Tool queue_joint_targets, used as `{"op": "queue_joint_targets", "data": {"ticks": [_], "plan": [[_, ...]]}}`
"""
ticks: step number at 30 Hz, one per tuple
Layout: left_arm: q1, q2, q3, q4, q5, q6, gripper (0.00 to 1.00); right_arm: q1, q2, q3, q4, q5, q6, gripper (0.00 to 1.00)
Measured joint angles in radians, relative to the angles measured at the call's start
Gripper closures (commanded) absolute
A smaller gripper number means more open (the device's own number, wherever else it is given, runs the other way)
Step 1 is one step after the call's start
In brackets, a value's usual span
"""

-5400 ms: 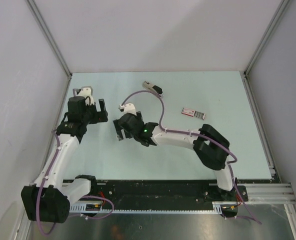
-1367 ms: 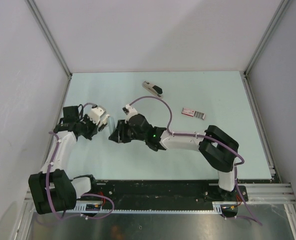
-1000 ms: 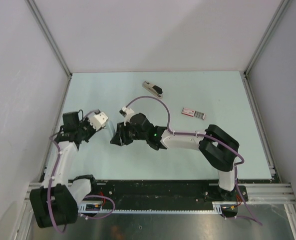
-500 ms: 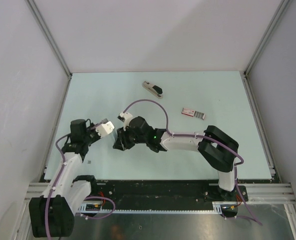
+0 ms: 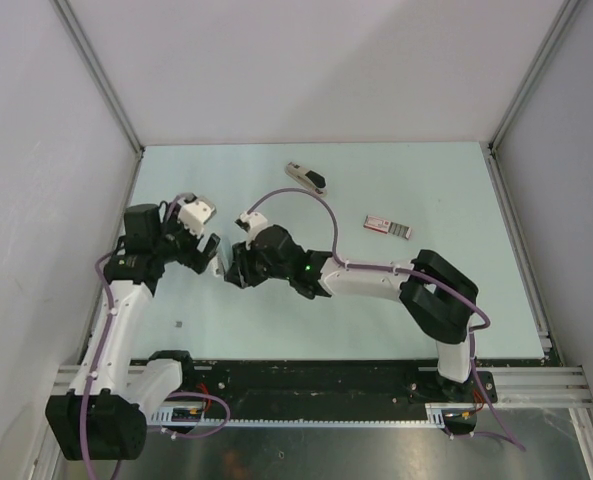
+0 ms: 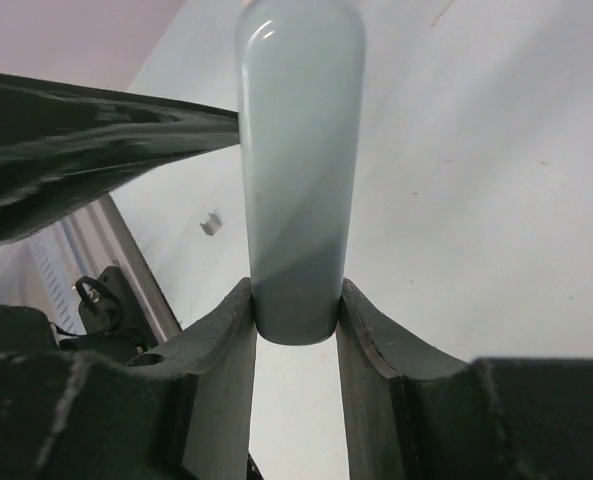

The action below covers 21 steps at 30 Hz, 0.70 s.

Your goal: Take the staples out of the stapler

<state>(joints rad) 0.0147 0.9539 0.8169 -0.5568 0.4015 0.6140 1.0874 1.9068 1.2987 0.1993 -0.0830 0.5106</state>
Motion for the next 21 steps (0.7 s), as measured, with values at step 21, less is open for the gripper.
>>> {"op": "queue_joint_targets", "data": {"ticks": [21], "plan": [[0.169,0.027,0.215,-0.078,0.084,-0.374,0.01,0.058,0.379,0.544,-0.581,0.201,-0.131,0.97]]}}
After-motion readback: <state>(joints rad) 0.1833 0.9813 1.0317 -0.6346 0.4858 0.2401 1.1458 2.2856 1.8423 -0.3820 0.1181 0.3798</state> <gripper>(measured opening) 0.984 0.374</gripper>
